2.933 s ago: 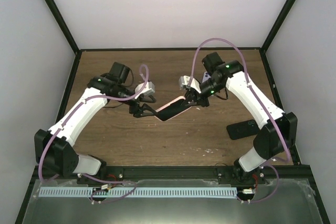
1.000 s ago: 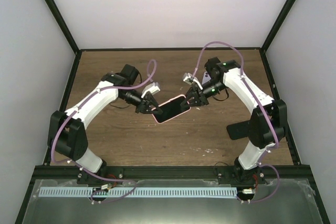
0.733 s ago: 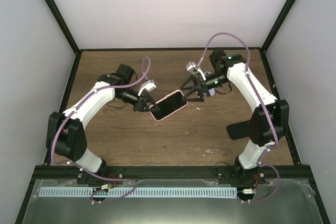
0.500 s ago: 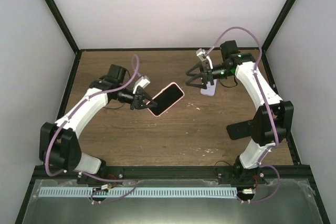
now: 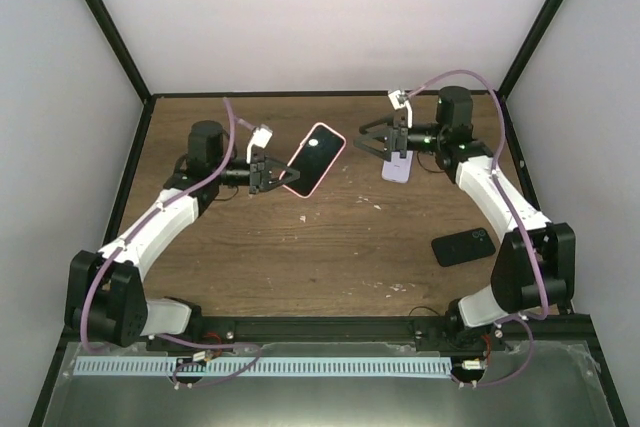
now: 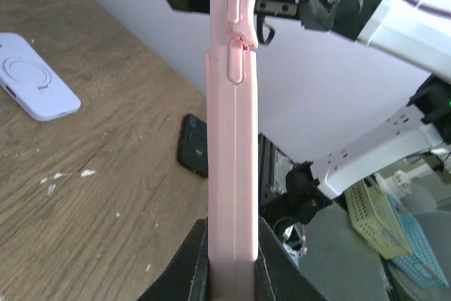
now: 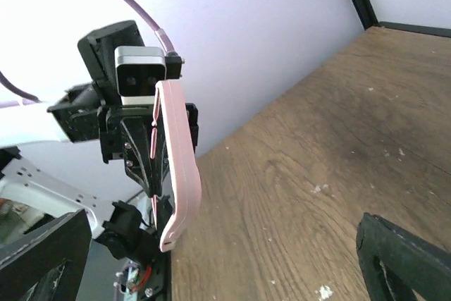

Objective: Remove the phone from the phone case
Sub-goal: Adjust the phone.

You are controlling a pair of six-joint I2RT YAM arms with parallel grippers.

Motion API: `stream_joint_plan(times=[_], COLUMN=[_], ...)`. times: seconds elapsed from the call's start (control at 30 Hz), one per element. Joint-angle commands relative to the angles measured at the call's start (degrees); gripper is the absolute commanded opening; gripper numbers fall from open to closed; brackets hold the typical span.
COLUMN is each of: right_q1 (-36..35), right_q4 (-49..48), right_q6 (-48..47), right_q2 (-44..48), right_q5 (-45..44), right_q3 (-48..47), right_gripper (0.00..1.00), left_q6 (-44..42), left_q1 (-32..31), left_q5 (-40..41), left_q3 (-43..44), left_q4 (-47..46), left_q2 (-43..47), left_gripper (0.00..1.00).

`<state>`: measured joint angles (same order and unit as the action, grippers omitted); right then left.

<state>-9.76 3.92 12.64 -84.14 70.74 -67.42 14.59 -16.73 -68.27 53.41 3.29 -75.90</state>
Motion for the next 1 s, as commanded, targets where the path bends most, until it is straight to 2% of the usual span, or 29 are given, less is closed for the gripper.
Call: stream_joint_plan(times=[0.0,0.17,0.27,0.53,0.63,0.77,0.97], right_q1=[-2.71,-7.51,-8.87,-10.51,-10.79,-10.97,-11.16], right_q4=[-12.52,-9.01,-11.7,-15.5,-15.3,-15.82,-16.3], right_q6=[11.52,12.58,17.46,20.82,20.78,22.19,23.22], right_q2=[-0.21,0.17,-0.5,-2.26,-3.18,-3.5,-3.9], right_q5=[2.48,0.1,0.05,1.57,2.85,1.3,0.6], right_q3=[-1.68,-2.49,-1.16,-0.85,-1.82,-1.67,-1.77], right_gripper=[1.0,1.0,0.99,0.92,0.86,0.69,0.52], left_q6=[16.05,20.71,23.62,24.42,24.52,24.44,23.08], left_q1=[0.38,0.38,0.38,0.13,-0.18,-0.95,-2.05], left_q5=[-2.71,-2.16,-1.81,-2.04,-1.98,-1.88,-1.69], left_q3=[-1.34,-3.01,-4.1,-5.1,-5.48,-5.65,-5.52], left_q4=[-22.47,-29.94,-34.81,-36.31,-36.66,-36.64,-35.4], left_q2=[-0.04,-0.72,-0.99,-0.74,-0.75,-1.08,-1.7], left_gripper=[0.0,0.0,0.0,0.0,0.0,0.0,0.0])
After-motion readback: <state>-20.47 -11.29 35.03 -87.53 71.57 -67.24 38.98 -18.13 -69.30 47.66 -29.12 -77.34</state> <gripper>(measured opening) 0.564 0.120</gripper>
